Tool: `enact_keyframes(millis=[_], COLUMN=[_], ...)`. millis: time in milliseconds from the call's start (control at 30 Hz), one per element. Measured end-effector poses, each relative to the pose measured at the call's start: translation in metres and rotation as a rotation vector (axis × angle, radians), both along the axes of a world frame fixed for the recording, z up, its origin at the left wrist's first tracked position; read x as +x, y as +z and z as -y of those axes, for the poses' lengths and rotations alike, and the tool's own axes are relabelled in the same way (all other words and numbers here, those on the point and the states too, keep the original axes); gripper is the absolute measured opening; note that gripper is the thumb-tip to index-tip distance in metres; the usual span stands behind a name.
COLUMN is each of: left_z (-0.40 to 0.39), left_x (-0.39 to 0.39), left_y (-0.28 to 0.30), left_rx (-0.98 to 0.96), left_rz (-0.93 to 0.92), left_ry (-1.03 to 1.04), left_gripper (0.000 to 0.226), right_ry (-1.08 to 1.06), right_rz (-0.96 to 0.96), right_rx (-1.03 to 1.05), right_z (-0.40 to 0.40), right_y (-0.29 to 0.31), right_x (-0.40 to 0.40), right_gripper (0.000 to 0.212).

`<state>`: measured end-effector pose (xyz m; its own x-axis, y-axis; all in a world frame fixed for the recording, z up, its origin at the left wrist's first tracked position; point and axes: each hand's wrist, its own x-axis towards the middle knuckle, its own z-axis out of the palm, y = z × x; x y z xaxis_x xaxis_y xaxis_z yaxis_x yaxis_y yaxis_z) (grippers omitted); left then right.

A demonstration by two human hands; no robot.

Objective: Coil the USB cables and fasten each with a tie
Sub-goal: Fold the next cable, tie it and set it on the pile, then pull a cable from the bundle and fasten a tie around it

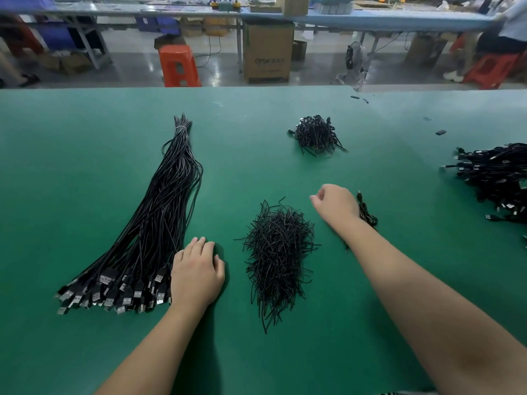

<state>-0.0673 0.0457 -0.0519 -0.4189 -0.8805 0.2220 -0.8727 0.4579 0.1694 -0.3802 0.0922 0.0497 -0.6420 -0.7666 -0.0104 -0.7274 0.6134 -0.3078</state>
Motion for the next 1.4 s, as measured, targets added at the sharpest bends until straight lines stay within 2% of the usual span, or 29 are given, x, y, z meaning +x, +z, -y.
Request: enact_keyframes(millis=[133, 233, 300, 433, 567, 700, 767, 800, 867, 900, 933, 1033, 1167, 1267, 1400], left_z=[-0.002, -0.003, -0.001, 0.001, 0.007, 0.031, 0.045, 0.052, 0.062, 0.067, 0.071, 0.073, 0.067, 0.063, 0.054], left_x=[0.001, 0.003, 0.005, 0.008, 0.005, 0.008, 0.018, 0.024, 0.038, 0.044, 0.050, 0.063, 0.072, 0.073, 0.070], left_y=[0.003, 0.006, 0.008, 0.013, 0.023, 0.042, 0.053, 0.058, 0.069, 0.072, 0.072, 0.068, 0.057, 0.056, 0.063], left_rx=[0.009, -0.017, 0.010, 0.110, 0.225, 0.554, 0.598, 0.545, 0.365, 0.324, 0.336, 0.396, 0.242, 0.143, 0.075], left_rz=[-0.033, -0.119, -0.272, -0.620, -0.778, -0.938, -0.830, -0.640, -0.104, 0.074, 0.173, 0.272, 0.221, 0.171, 0.013], left_ry=[0.002, -0.025, 0.012, 0.173, 0.245, 0.337, 0.260, 0.182, 0.046, -0.010, -0.060, -0.115, -0.158, -0.186, -0.266], left_gripper=[0.033, 0.033, 0.033, 0.034, 0.032, 0.041, 0.048, 0.052, 0.062, 0.065, 0.065, 0.042, 0.015, 0.010, 0.011], right_ry=[0.303, 0.466, 0.474, 0.465, 0.544, 0.612, 0.628, 0.631, 0.631, 0.632, 0.634, 0.624, 0.615, 0.605, 0.556], right_rz=[0.160, 0.279, 0.316, 0.221, 0.058, -0.014, -0.026, -0.029, -0.027, -0.023, -0.023, -0.013, 0.000, 0.006, 0.099], right_rx=[-0.091, -0.037, 0.063, 0.238, 0.275, 0.319, 0.333, 0.335, 0.330, 0.326, 0.322, 0.308, 0.256, 0.228, 0.172], right_z=[0.003, 0.007, 0.006, -0.004, -0.015, -0.025, -0.028, -0.029, -0.029, -0.030, -0.030, -0.031, -0.034, -0.035, -0.038], right_y=[0.014, 0.007, -0.005, -0.026, -0.035, -0.041, -0.041, -0.040, -0.039, -0.038, -0.038, -0.038, -0.043, -0.047, -0.048], right_x=[0.084, 0.149, 0.184, 0.228, 0.241, 0.244, 0.244, 0.243, 0.242, 0.241, 0.241, 0.242, 0.245, 0.245, 0.244], right_gripper=[0.022, 0.023, 0.025, 0.017, 0.024, 0.029, 0.029, 0.029, 0.031, 0.031, 0.031, 0.029, 0.028, 0.028, 0.041])
